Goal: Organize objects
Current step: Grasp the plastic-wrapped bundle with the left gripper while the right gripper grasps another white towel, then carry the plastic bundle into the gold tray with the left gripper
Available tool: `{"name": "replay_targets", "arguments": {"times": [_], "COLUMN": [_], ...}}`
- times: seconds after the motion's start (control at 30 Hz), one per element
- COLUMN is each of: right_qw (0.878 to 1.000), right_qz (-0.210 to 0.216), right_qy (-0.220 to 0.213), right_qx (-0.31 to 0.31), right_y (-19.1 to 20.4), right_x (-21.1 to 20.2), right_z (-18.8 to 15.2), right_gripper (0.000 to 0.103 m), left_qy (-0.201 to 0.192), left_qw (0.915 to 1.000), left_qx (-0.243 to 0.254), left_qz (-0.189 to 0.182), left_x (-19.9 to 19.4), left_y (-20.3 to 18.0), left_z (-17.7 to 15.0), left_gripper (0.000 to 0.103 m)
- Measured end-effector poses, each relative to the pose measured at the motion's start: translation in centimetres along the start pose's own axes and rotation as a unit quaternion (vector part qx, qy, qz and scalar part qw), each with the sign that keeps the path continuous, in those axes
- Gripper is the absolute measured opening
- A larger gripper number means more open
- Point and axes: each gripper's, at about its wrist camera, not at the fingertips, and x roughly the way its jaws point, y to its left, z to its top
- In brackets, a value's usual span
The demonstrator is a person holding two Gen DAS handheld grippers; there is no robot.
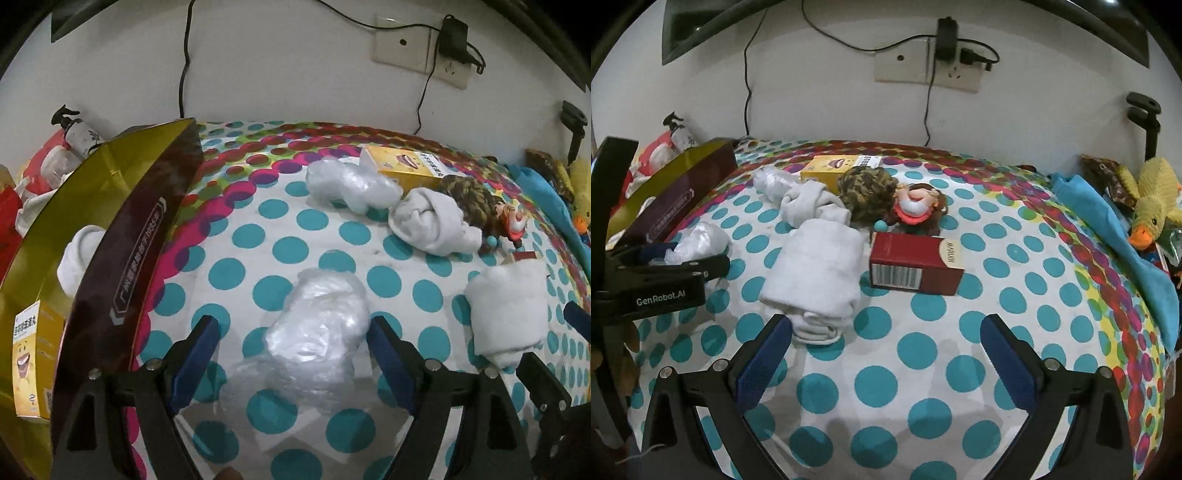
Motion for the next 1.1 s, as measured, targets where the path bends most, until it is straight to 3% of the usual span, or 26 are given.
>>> {"name": "replay_targets", "arguments": {"times": [0.1,0.37,0.47,0.5,0.53,0.7,0.93,1.07,1.1], "right_qw": [1.0,1.0,0.999,1.0,1.0,0.999,0.998,0.997,0.997], "right_qz": [0.018,0.015,0.021,0.017,0.013,0.015,0.028,0.032,0.036], "right_qy": [0.009,0.02,0.024,0.02,0.018,0.016,0.025,0.042,0.046], "right_qx": [0.003,0.0,-0.006,-0.015,-0.021,-0.041,-0.054,-0.057,-0.057], "right_y": [0.8,1.6,1.7,1.9,2.0,2.9,3.9,4.1,4.1], "right_x": [0.6,1.1,1.3,1.3,1.3,1.3,2.3,3.3,3.4], "right_z": [0.6,0.9,1.2,1.4,1.5,2.2,2.7,2.4,2.5], "right_gripper": [0.102,0.102,0.102,0.102,0.102,0.102,0.099,0.073,0.072], "left_qy": [-0.001,-0.01,-0.013,-0.016,-0.019,-0.019,-0.037,-0.049,-0.055], "left_qw": [1.0,0.9991,0.9993,0.9992,0.9989,0.9992,0.9983,0.9976,0.9973], "left_qx": [-0.003,0.018,0.023,0.029,0.036,0.029,0.013,0.011,0.014], "left_qz": [0.009,0.036,0.024,0.022,0.025,0.02,0.043,0.047,0.048], "left_x": [0.1,0.0,-0.1,-0.1,-0.2,-0.2,-2.2,-3.6,-4.1], "left_y": [0.0,-0.9,-1.0,-1.2,-1.5,-1.3,-0.1,0.4,0.4], "left_z": [0.1,0.3,0.4,0.4,0.4,0.4,-1.4,-2.3,-2.3], "left_gripper": [0.086,0.082,0.066,0.046,0.04,0.038,0.038,0.038,0.038]}}
